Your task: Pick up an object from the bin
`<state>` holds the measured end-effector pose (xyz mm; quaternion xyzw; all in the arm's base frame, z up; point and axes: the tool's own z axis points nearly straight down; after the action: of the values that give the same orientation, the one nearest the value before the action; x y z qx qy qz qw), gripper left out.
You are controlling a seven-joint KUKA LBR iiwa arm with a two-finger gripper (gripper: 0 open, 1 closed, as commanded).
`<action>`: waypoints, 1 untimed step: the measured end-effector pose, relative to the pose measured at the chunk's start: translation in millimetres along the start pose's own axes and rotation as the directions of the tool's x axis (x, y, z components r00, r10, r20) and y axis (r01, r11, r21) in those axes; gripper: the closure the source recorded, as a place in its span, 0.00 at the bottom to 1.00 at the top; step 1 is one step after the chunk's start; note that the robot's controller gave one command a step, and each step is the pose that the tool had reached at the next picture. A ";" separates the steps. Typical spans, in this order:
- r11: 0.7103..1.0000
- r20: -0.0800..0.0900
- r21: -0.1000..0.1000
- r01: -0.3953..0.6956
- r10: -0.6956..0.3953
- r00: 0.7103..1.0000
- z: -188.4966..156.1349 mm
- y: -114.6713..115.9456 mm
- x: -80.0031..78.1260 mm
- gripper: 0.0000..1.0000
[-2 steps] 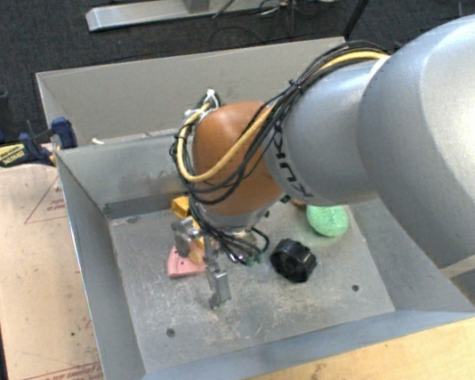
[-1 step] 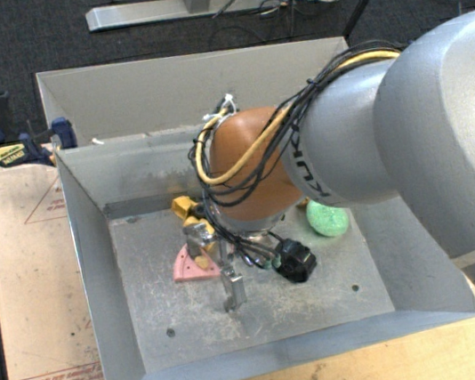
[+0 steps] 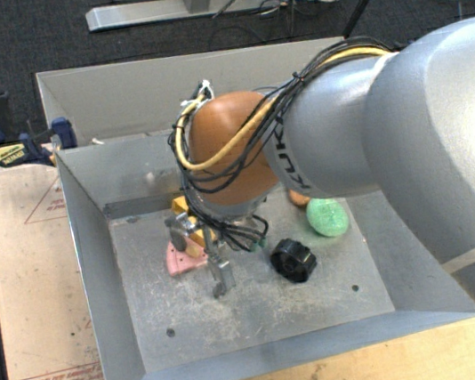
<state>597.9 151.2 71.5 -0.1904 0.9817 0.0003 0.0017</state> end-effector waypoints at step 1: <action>0.994 0.005 -0.001 0.108 -0.108 0.994 0.2 -4.9 -24.3 0.00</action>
Offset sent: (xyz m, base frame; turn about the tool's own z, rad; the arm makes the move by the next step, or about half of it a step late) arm 0.0592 0.0220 -0.0015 -0.3335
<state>622.3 155.7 71.4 -0.2434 0.9699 0.0012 0.0040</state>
